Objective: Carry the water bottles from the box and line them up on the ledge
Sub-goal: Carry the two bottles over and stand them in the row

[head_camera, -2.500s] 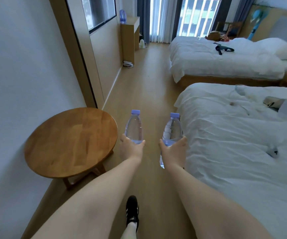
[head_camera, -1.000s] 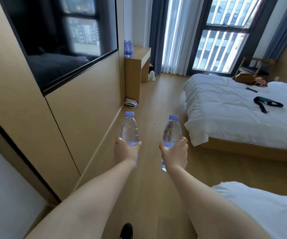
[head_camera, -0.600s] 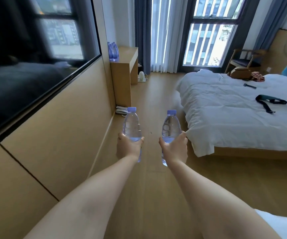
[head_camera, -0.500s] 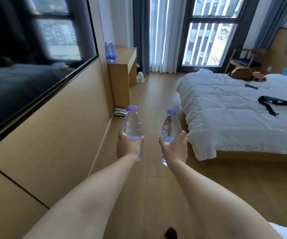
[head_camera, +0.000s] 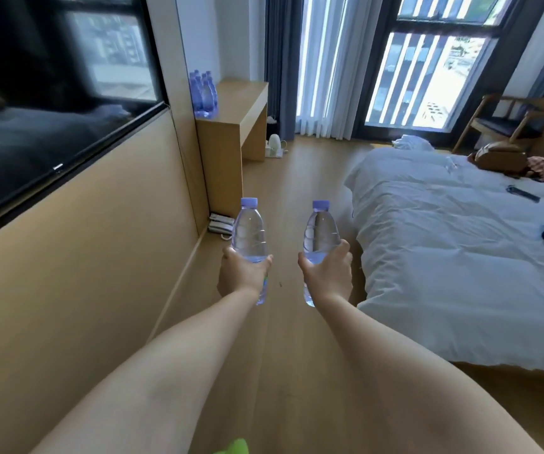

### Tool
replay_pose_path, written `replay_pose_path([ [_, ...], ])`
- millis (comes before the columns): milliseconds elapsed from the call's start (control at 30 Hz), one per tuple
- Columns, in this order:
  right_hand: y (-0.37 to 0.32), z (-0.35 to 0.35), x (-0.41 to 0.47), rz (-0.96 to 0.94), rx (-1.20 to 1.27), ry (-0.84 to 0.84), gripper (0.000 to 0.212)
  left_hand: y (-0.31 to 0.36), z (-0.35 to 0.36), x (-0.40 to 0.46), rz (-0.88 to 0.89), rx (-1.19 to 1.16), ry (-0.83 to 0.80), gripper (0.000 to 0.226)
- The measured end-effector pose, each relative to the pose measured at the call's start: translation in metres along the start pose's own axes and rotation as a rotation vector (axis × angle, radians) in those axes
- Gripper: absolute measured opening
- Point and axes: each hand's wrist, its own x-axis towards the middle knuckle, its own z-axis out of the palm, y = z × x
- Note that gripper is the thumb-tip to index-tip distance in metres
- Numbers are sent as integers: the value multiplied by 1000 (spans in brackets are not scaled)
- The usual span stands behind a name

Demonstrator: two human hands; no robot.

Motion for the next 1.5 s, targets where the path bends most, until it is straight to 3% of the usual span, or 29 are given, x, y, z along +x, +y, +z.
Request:
replay_pose_path([
  [300, -26, 53, 166, -10, 37, 9, 74, 84, 87, 141, 37, -5, 27, 63],
  [567, -54, 122, 343, 15, 27, 38, 76, 153, 188, 299, 52, 27, -56, 67],
  [967, -69, 149, 586, 128, 33, 119, 75, 291, 339, 459, 125, 121, -204, 69],
  [1233, -76, 187, 775, 71, -5, 33, 68, 372, 448, 576, 60, 110, -151, 66],
  [1500, -122, 243, 919, -10, -20, -69, 69, 437, 488, 690, -28, 65, -26, 63],
])
